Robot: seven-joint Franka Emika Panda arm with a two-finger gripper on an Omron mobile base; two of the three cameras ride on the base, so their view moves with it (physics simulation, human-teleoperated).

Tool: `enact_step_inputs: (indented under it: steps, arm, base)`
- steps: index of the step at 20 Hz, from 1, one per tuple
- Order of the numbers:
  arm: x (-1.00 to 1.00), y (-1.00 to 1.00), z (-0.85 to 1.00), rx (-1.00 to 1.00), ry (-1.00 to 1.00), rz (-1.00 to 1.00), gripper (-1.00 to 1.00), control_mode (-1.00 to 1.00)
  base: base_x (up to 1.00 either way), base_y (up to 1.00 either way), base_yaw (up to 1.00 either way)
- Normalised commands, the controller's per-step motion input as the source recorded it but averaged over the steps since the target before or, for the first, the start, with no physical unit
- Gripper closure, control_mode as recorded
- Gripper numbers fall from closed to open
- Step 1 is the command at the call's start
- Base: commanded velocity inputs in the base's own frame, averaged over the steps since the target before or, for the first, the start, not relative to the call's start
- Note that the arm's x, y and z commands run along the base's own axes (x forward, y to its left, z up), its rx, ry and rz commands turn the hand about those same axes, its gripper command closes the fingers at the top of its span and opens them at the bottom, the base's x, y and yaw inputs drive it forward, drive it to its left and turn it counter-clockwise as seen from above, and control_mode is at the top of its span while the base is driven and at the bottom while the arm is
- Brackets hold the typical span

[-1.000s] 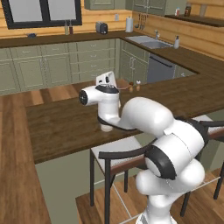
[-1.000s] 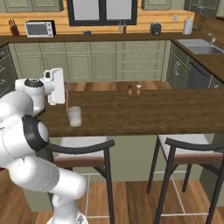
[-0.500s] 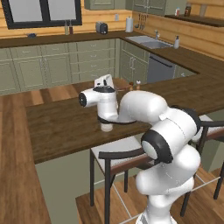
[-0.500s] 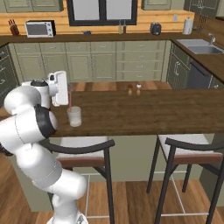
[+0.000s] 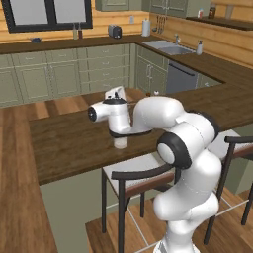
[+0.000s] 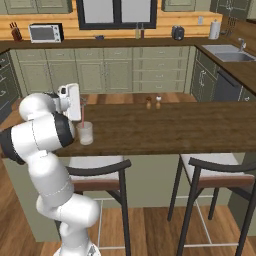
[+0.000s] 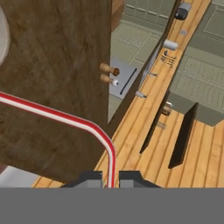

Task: Take a straw from the drawer in front and place it inside the glass cup on the dining counter.

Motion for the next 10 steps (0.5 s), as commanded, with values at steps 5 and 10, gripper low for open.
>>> enact_step_inputs:
  steps: [5,10]
  arm:
    - [0.21,0.04,-0.21,0.00,0.00,0.00,1.00,-1.00]
    - [0.17,0.07,-0.25,0.00,0.00,0.00,1.00,-1.00]
  base:
    - [0.00,0.00,0.00]
    - [0.00,0.00,0.00]
